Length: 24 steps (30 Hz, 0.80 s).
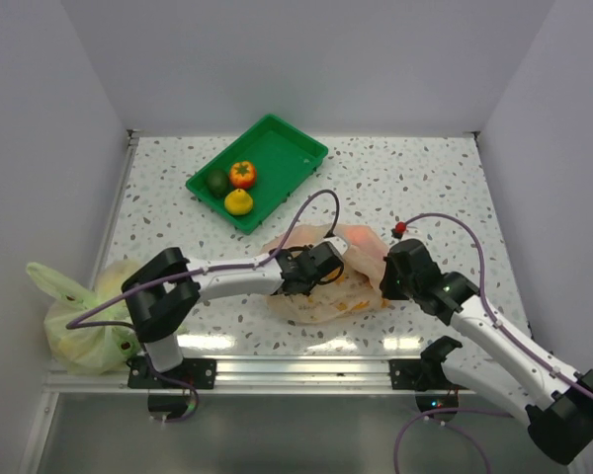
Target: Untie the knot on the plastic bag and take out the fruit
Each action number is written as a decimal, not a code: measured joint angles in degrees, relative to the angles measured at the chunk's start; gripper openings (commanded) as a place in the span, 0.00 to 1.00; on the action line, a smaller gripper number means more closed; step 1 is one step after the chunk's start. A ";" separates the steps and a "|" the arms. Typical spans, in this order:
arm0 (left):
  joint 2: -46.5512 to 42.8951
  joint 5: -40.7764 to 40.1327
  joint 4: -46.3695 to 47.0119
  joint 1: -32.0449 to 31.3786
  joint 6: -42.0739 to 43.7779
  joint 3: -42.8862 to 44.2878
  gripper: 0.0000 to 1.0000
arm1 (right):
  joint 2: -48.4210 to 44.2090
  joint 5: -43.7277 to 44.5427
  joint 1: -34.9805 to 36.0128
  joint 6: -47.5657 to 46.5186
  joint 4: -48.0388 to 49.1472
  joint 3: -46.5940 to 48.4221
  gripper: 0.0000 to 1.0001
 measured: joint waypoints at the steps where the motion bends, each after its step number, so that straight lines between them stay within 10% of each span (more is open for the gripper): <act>1: -1.40 1.16 0.39 -0.68 0.22 -0.57 0.15 | 0.17 0.00 0.00 0.00 -0.02 0.04 0.00; 24: -19.78 16.81 12.15 -1.18 2.16 -2.80 0.10 | 2.49 0.90 0.00 0.46 1.01 1.07 0.00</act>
